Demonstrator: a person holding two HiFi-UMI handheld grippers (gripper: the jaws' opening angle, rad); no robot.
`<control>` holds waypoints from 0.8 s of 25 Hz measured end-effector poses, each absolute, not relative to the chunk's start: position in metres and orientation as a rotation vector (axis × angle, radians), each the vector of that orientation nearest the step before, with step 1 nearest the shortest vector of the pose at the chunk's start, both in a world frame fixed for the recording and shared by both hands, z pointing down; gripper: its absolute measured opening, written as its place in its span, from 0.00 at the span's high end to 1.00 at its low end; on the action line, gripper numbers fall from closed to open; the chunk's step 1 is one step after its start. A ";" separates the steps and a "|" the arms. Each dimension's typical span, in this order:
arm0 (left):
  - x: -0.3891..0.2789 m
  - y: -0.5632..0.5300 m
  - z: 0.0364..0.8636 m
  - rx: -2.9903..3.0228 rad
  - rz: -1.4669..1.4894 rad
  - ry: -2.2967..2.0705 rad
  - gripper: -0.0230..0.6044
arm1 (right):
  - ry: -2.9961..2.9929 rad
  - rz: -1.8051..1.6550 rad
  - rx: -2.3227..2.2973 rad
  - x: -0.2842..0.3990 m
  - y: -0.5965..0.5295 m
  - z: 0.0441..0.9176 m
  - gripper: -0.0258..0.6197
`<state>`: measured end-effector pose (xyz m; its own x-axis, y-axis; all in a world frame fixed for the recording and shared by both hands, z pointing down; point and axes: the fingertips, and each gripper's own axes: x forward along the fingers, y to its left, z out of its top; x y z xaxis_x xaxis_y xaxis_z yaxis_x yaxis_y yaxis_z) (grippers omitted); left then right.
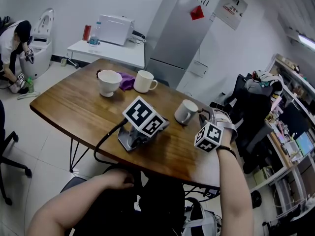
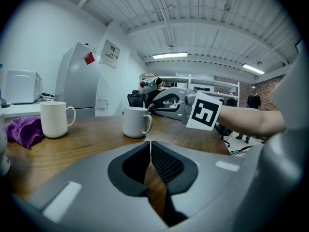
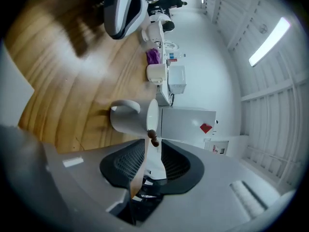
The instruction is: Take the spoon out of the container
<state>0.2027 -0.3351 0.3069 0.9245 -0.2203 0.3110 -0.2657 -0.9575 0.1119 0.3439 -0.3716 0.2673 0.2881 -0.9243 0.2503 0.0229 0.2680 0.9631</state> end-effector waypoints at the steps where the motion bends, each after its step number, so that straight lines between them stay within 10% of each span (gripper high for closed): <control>1: 0.203 -0.335 0.307 2.931 0.448 -0.373 0.94 | -1.053 -0.846 1.087 0.344 -0.373 0.268 0.79; 20: 0.202 -0.336 0.309 2.934 0.447 -0.375 0.94 | -0.976 -0.916 1.159 0.349 -0.371 0.252 0.88</control>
